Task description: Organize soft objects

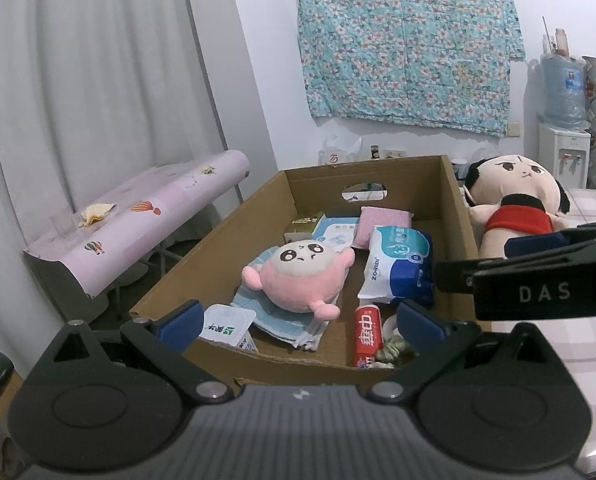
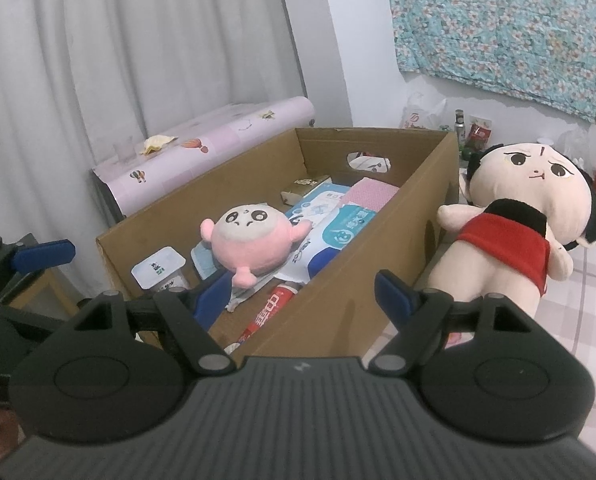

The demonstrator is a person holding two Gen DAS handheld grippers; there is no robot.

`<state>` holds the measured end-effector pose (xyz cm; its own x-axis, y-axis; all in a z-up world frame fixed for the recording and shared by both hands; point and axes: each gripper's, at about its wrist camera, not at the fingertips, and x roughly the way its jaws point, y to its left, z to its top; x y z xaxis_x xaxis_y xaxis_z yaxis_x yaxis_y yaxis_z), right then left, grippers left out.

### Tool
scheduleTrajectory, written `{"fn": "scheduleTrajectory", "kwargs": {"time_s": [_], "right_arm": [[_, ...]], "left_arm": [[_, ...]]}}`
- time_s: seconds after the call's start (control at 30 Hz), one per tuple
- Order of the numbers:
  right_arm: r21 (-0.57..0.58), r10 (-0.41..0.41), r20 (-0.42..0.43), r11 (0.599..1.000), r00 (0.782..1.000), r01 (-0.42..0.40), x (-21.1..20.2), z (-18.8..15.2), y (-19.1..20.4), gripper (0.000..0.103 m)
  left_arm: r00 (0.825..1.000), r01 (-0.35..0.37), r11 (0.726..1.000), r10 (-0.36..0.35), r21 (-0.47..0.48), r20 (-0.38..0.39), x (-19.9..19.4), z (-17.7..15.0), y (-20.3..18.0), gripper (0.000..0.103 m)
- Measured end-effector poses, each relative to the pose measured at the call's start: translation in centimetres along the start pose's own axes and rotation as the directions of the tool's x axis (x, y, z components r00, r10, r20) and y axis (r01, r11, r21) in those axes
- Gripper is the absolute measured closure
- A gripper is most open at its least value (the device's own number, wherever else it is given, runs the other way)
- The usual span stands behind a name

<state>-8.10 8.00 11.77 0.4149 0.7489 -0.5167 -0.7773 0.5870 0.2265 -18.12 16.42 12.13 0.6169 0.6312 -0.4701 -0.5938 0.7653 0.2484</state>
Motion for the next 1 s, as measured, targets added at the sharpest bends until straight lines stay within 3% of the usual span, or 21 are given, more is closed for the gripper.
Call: {"fn": "scheduleTrajectory", "kwargs": {"time_s": [0.63,0.83,1.0], "right_arm": [[0.009,0.001,0.0,1.0,1.0,-0.001,-0.13,0.02,-0.09,0.023],[0.009,-0.003,-0.003,1.0,1.0,0.003,-0.14,0.02,-0.11,0.023],[0.012,-0.006,-0.001,1.0,1.0,0.006,-0.33,0.04,-0.25,0.023]], "left_arm": [[1.0,0.001,1.0,-0.001,0.007,-0.004,-0.27,0.45,0.47,0.0],[0.999,-0.031,0.998,0.031,0.051,0.012,-0.56,0.2,0.03,0.0],[0.999,-0.034,0.999,0.033,0.032,0.018,-0.47,0.03,0.07,0.0]]}}
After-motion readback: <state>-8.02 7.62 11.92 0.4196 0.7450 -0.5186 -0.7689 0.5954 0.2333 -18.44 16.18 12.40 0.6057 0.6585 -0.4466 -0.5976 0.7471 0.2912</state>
